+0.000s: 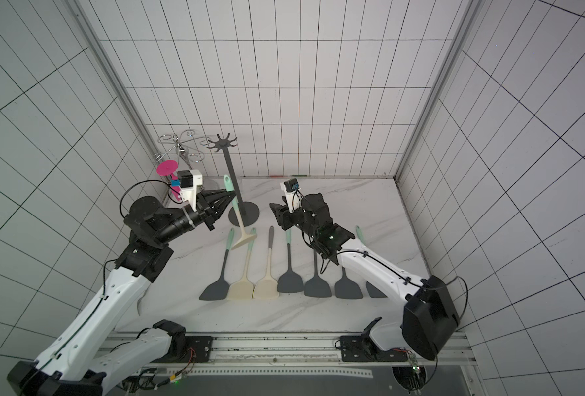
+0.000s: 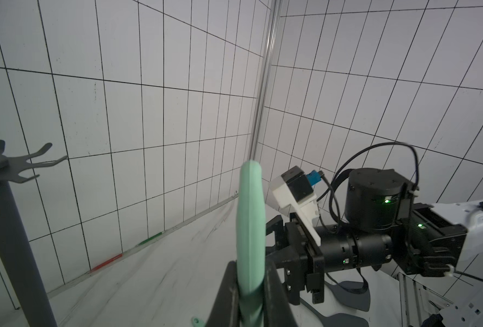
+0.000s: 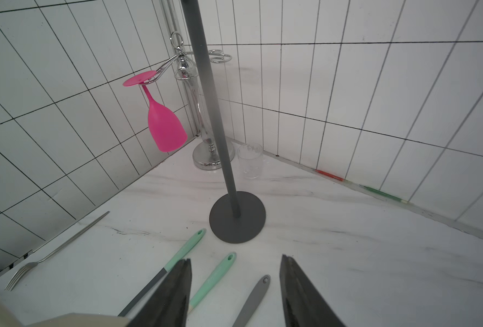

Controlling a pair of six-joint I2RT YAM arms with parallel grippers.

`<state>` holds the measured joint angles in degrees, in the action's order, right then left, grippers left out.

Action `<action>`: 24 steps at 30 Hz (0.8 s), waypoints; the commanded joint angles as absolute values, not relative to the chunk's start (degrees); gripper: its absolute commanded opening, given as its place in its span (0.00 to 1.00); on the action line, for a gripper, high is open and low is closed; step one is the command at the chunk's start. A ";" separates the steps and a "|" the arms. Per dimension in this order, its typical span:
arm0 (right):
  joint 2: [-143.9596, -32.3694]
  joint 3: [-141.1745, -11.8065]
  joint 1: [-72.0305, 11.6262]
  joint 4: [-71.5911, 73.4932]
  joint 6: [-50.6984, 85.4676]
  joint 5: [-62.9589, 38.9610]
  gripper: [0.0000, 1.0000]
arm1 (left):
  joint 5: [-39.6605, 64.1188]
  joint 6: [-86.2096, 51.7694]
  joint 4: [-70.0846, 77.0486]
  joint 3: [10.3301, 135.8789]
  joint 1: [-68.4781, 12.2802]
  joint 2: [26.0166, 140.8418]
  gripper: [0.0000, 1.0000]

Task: Take the spatula off the kitchen utensil rack
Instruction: Place the spatula at the center of the board.

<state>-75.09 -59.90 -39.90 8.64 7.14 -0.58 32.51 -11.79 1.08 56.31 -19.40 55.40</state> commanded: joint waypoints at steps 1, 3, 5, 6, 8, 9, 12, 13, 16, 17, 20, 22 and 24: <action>-69.35 -56.22 -40.39 -0.30 9.23 7.97 0.55 | 20.90 -14.48 -0.67 54.44 -19.92 53.07 0.00; -66.26 -54.56 -40.64 -0.75 11.11 5.16 0.55 | 12.47 -21.27 -3.42 54.55 -20.31 52.65 0.00; -65.03 -53.47 -42.05 0.62 13.25 2.11 0.56 | 5.42 -27.52 -8.59 55.76 -20.54 53.06 0.00; -65.13 -53.50 -43.46 1.19 13.77 1.17 0.56 | 3.32 -30.75 -10.93 56.34 -20.57 53.49 0.00; -66.96 -55.03 -47.02 1.36 13.22 0.03 0.56 | 2.94 -34.48 -12.89 56.86 -20.86 54.38 0.00; -68.73 -56.56 -48.96 0.79 12.32 -0.76 0.55 | 2.17 -36.32 -13.58 56.93 -21.44 54.85 0.00; -74.47 -62.02 -53.87 -1.14 9.76 -2.15 0.55 | 0.71 -39.69 -17.56 58.04 -22.87 55.91 0.00; -76.06 -63.49 -54.87 -1.39 9.06 -2.56 0.55 | 1.60 -40.21 -18.18 58.17 -22.96 56.03 0.00; -81.48 -67.37 -57.13 -1.62 7.59 -3.82 0.56 | 4.27 -41.90 -19.41 58.03 -22.95 55.40 0.00; -83.16 -68.61 -57.41 -2.04 7.54 -4.29 0.56 | 4.79 -42.39 -19.51 57.80 -22.96 54.97 0.00; -87.27 -71.76 -57.83 -3.87 7.66 -4.13 0.56 | 5.70 -42.64 -20.02 57.72 -23.00 53.34 0.00; -89.03 -73.00 -57.89 -5.14 6.74 -3.43 0.51 | 5.80 -42.24 -20.85 58.08 -22.98 52.54 0.00; -90.06 -73.81 -57.89 -6.73 5.67 -2.21 0.24 | 6.08 -41.61 -21.44 58.34 -22.94 51.82 0.00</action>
<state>-89.03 -70.59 -57.76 -3.49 7.68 -3.42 5.06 -41.10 -20.91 55.92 -22.83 53.69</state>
